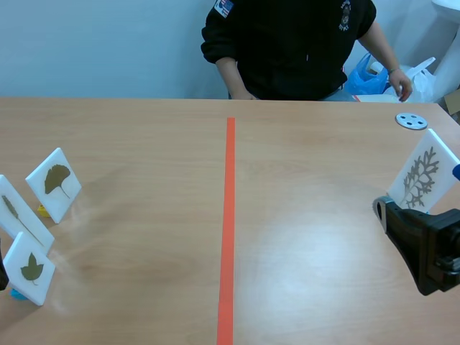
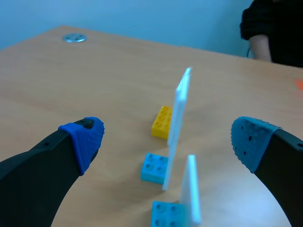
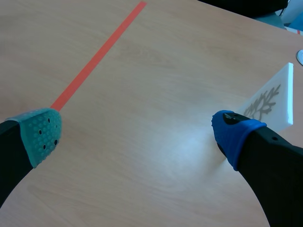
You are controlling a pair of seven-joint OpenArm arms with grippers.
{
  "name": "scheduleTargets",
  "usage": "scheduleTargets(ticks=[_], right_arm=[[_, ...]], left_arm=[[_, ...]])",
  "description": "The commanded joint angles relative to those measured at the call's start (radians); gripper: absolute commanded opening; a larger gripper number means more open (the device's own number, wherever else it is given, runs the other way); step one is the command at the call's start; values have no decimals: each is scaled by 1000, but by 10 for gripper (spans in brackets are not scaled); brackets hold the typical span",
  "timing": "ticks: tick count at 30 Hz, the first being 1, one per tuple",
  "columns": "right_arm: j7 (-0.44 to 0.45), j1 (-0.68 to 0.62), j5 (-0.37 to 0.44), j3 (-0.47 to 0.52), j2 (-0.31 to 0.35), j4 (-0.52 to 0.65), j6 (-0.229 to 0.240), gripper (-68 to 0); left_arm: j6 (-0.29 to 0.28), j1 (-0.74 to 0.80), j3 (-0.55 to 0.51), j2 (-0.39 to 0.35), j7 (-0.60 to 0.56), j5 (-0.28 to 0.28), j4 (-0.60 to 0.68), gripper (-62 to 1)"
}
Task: Sort the leaf by its shape. The table is split by an orange tape line. A compound leaf with several leaflets goes to the left side, a simple leaf with one blade goes to the right side. Return to the home posture when a red brick is placed on the table.
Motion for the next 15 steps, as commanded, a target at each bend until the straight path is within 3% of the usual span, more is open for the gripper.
scheduleTargets(ticks=[1,8,15], right_arm=[[18,14,10,13,0,18,-7,4],[14,14,3,13,0,18,-7,4],[10,14,4,13,0,18,-8,4]], left_arm=[[-29,38,0,-8,30,0,67,-34],[-137,156,0,-47,232,1,329,14],[-335,187,9,-50,479,1,547,14]])
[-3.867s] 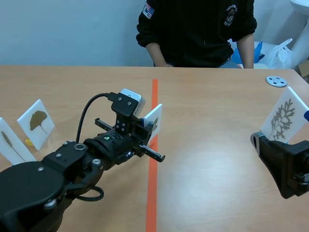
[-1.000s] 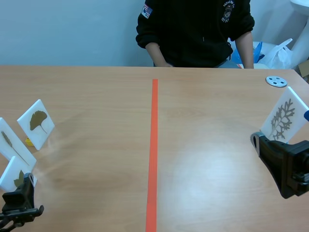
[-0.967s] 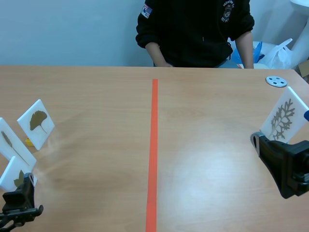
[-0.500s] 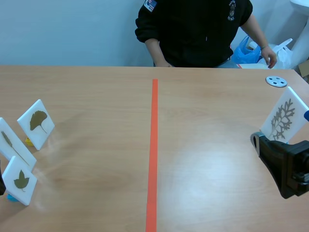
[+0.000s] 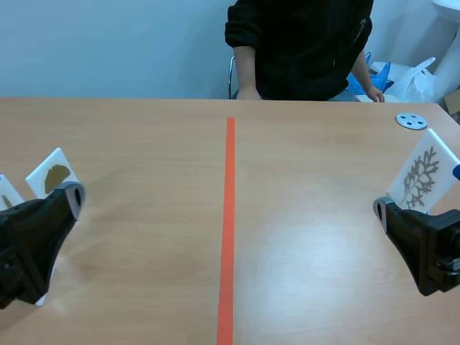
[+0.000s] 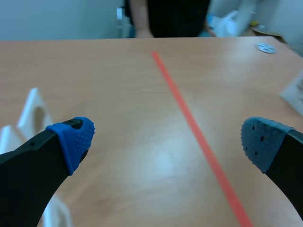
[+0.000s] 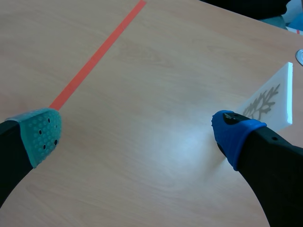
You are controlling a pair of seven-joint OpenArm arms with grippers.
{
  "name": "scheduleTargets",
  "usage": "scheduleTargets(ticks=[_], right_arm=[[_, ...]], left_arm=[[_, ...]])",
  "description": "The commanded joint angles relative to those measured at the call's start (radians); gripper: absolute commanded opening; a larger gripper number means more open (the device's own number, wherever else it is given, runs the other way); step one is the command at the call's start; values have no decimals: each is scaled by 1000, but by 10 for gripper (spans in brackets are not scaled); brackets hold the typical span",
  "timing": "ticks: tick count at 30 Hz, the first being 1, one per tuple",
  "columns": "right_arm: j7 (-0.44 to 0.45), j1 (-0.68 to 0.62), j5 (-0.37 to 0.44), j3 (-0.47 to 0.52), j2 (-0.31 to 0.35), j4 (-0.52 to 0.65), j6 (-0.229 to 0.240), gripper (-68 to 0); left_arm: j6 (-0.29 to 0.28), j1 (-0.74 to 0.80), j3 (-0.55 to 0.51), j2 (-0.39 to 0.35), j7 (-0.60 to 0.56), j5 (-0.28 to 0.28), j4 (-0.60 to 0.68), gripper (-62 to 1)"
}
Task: Sort the leaf by its shape. The table is split by an orange tape line. A compound leaf with several leaflets goes to the left side, a simple leaf with one blade goes to the right side. Return to the home posture when a red brick is placed on the table.
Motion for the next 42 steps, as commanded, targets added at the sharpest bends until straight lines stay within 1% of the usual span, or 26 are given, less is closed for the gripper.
scheduleTargets(ticks=[1,4,6,8,13,25,42], right_arm=[[11,14,8,13,0,18,-8,4],[11,14,8,13,0,18,-7,4],[12,14,8,13,0,18,-7,4],[12,14,11,13,0,18,-6,4],[12,14,11,13,0,18,-6,4],[19,14,15,13,0,18,-7,4],[19,14,15,13,0,18,-7,4]], left_arm=[[-19,-4,12,5,22,-6,32,14],[-27,-4,31,5,81,1,86,14],[-26,-7,48,5,90,32,93,14],[-24,-6,66,4,93,50,93,14],[-22,-6,112,4,108,65,93,14],[-22,-43,125,-10,115,69,92,14],[-23,-46,125,-15,115,68,86,14]])
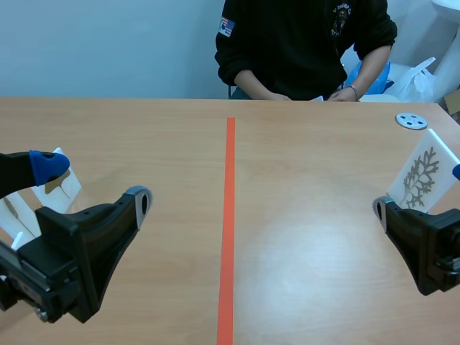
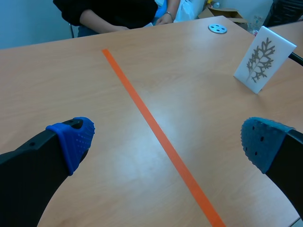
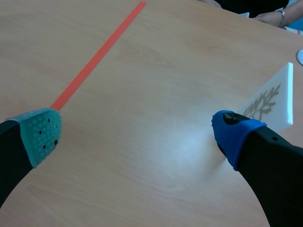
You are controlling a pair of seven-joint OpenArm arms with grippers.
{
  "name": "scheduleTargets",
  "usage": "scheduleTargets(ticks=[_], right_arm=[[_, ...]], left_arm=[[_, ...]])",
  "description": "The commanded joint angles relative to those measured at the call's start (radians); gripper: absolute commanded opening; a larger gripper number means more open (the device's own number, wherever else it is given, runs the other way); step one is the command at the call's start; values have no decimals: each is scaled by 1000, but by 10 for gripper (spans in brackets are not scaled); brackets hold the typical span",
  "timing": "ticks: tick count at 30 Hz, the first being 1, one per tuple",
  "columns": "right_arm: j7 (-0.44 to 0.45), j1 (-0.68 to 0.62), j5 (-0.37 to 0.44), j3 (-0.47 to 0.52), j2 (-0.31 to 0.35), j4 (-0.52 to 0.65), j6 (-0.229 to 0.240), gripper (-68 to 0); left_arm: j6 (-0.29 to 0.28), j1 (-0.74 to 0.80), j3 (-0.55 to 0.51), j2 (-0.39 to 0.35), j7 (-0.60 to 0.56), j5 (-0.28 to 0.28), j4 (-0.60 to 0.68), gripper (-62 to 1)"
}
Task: Sort the leaf by its shape. The table is split by an orange tape line. A compound leaf with several leaflets goes to the left side, a simple leaf with one blade goes to the right side. Return to the home posture when a red brick is placed on the table.
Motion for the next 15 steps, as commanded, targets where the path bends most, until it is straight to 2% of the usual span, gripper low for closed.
scheduleTargets(ticks=[1,15], right_arm=[[18,14,11,13,0,18,-7,4],[18,14,11,13,0,18,-7,4]], left_arm=[[-2,5,-2,0,-14,-7,5,14],[-2,-3,-2,0,-8,-6,5,14]])
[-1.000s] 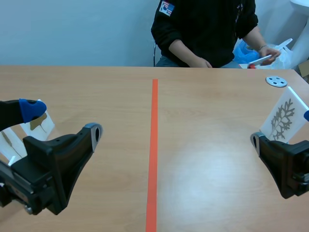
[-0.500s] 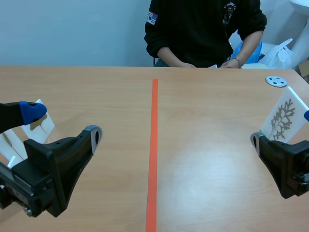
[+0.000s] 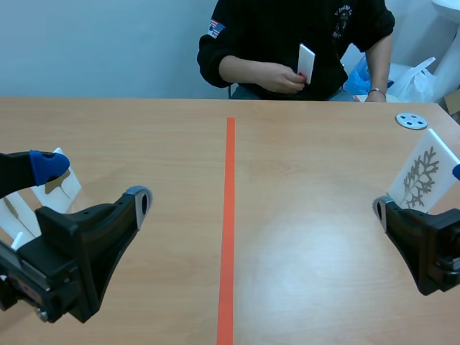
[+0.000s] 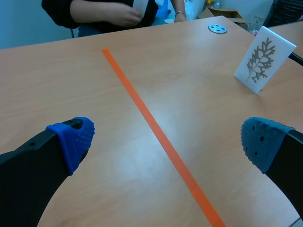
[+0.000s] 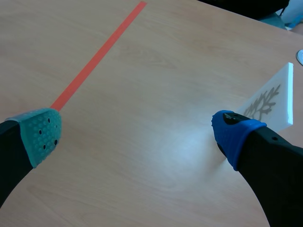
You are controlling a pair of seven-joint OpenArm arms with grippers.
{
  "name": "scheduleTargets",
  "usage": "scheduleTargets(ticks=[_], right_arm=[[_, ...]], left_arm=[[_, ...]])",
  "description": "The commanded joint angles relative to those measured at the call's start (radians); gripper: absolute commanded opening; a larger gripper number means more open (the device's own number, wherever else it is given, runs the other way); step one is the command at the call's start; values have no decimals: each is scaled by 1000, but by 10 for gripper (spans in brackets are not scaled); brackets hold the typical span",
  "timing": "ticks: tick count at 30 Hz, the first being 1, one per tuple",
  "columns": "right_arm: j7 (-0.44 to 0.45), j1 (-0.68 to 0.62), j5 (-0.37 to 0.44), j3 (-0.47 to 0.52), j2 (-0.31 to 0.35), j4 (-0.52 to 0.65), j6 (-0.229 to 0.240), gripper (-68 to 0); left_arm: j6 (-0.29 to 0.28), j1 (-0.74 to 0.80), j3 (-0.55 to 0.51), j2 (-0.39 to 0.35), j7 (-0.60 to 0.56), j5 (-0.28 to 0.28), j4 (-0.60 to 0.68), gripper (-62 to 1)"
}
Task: Sort the leaf by its shape. The table is split by an orange tape line. A compound leaf with several leaflets goes to the left side, a simple leaf with one blade goes to the right side. Return to the home posture when a red brick is placed on the table.
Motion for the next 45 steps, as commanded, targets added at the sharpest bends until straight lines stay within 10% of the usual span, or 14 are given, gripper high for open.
scheduleTargets(ticks=[1,45], right_arm=[[18,14,11,13,0,18,-7,4],[23,15,11,11,0,18,5,4]], left_arm=[[-2,-3,-2,0,-6,-6,5,14],[-2,-3,-2,-50,43,-8,-52,14]])
